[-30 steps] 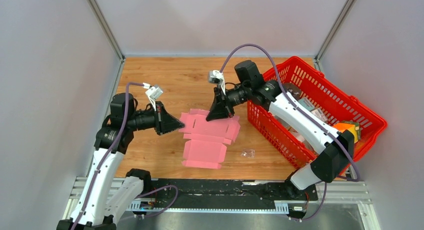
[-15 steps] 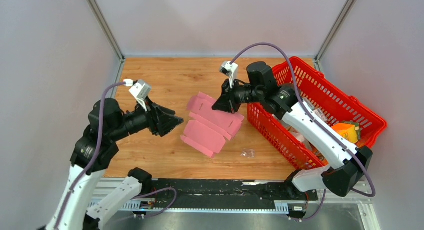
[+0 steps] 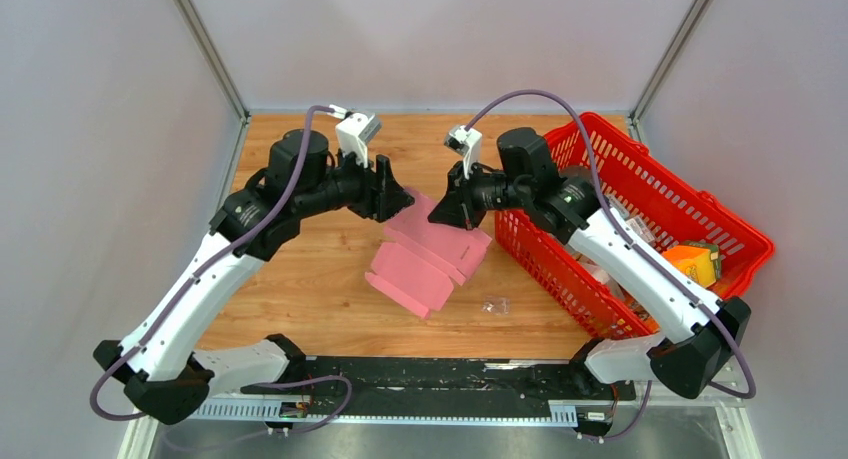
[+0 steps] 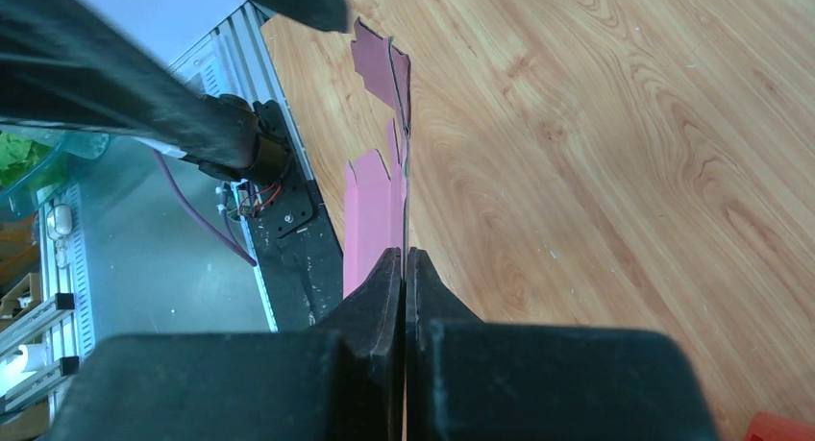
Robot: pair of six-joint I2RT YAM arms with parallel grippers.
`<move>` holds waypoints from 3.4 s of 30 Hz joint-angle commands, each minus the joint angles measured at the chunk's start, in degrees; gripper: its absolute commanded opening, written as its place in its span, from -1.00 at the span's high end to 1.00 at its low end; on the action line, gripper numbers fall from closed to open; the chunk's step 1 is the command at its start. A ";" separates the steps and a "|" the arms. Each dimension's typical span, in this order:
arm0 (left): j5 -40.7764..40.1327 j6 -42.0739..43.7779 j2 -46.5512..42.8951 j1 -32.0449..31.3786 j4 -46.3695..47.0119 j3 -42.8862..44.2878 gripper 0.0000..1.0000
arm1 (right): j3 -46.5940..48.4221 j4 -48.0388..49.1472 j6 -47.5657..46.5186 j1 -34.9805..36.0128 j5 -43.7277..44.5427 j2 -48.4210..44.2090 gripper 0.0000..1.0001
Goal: Fold the paper box
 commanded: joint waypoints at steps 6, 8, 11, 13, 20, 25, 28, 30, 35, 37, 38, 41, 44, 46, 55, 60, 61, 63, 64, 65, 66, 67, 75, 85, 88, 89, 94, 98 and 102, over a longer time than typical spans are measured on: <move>0.66 3.72 3.97 -0.32 2.04 5.34 -0.18 | -1.39 2.71 -0.30 -0.11 -3.54 -3.15 1.00; 1.88 3.64 5.11 -0.32 1.69 5.87 -0.16 | -1.48 2.97 -0.39 -0.11 -3.90 -3.41 1.00; 4.25 2.68 5.38 -0.41 2.91 5.17 -0.01 | -1.39 2.89 -0.21 -0.11 -3.02 -3.50 1.00; 4.70 2.15 4.76 -0.67 4.40 4.38 0.04 | -1.30 2.88 -0.04 -0.19 -2.76 -3.41 1.00; 6.98 0.56 4.58 -2.43 5.81 1.39 0.21 | -1.13 3.50 1.02 -0.11 -2.49 -3.76 1.00; 3.05 1.17 3.36 -4.10 5.11 0.34 0.08 | -1.13 3.41 0.93 -0.11 -3.11 -4.02 1.00; 1.02 0.92 2.30 -4.10 4.41 2.26 -0.20 | -1.39 3.33 0.84 -0.20 -3.28 -3.94 1.00; 0.31 0.65 1.69 -4.10 4.06 3.75 -0.28 | -1.57 3.76 0.84 -0.11 -4.07 -3.94 1.00; -0.92 -0.31 2.03 -2.88 2.13 5.08 -0.40 | -2.09 4.73 1.46 -0.19 -5.57 -4.37 1.00; -0.14 -2.33 3.09 -1.91 0.90 4.91 -0.39 | -2.53 5.08 1.55 -0.11 -5.66 -5.16 1.00; 0.13 -2.95 3.26 -0.86 0.89 4.73 -0.39 | -2.71 5.08 1.55 -0.11 -5.57 -5.52 1.00; -0.04 -4.27 3.09 -0.50 2.03 3.76 -0.40 | -2.97 5.52 1.72 -0.11 -6.00 -6.22 1.00; 1.01 -4.27 3.53 -0.41 2.13 4.11 -0.39 | -2.97 5.70 2.07 -0.11 -6.79 -6.40 1.00; 1.97 -4.27 4.23 -0.50 1.60 4.55 -0.39 | -3.15 5.96 2.16 -0.11 -6.71 -6.57 1.00; 3.82 -5.24 3.00 -3.39 5.90 0.51 -0.18 | -3.41 6.40 2.69 -0.11 -6.89 -6.05 1.00; 1.90 -5.50 1.07 -5.77 7.22 -1.24 -0.07 | -3.24 6.58 2.95 -0.11 -6.80 -4.47 1.00; 1.37 -5.42 0.72 -6.29 7.31 -1.42 -0.06 | -3.15 6.49 3.13 -0.11 -6.80 -4.03 1.00; 0.40 -5.33 0.37 -7.35 7.14 -1.60 -0.06 | -2.71 5.97 3.04 -0.11 -7.06 -3.06 1.00; 0.40 -5.33 0.19 -7.61 7.13 -1.60 -0.06 | -2.62 5.79 3.13 -0.11 -6.97 -2.71 1.00; 0.40 -5.33 0.10 -8.05 6.79 -1.51 -0.06 | -2.62 5.79 3.13 -0.11 -6.97 -2.53 1.00; 0.13 -5.33 -0.07 -8.14 6.61 -1.60 -0.08 | -2.54 5.79 3.21 -0.11 -6.89 -2.18 1.00; -0.04 -5.33 -0.25 -8.14 6.35 -1.77 -0.09 | -2.53 5.70 3.13 -0.11 -6.89 -2.18 1.00; -3.20 -4.28 -2.45 -8.23 3.80 -1.87 -0.26 | -2.71 4.56 2.51 -0.20 -5.66 -0.95 1.00; -0.13 -5.68 -0.69 -8.23 4.93 -3.00 -0.30 | 0.01 2.80 3.30 -0.20 -7.32 -0.07 1.00; 1.62 -6.47 0.71 -8.23 6.60 -3.18 -0.24 | 1.24 2.45 3.65 -0.20 -7.68 0.46 1.00; 2.58 -7.34 1.33 -8.32 7.30 -3.96 -0.24 | 1.42 2.36 3.92 -0.28 -7.59 0.37 1.00; 5.58 -8.32 0.99 -8.32 10.47 -7.57 -0.24 | 1.95 2.36 4.18 -0.63 -7.60 -0.51 1.00; -2.12 -5.07 -5.86 -8.23 8.20 -7.93 -0.29 | -0.95 2.71 4.88 -1.25 -6.01 -2.79 1.00; -10.93 -2.96 -14.21 -5.43 1.09 -8.10 -0.25 | -4.72 6.21 7.08 -1.60 -5.13 -4.64 1.00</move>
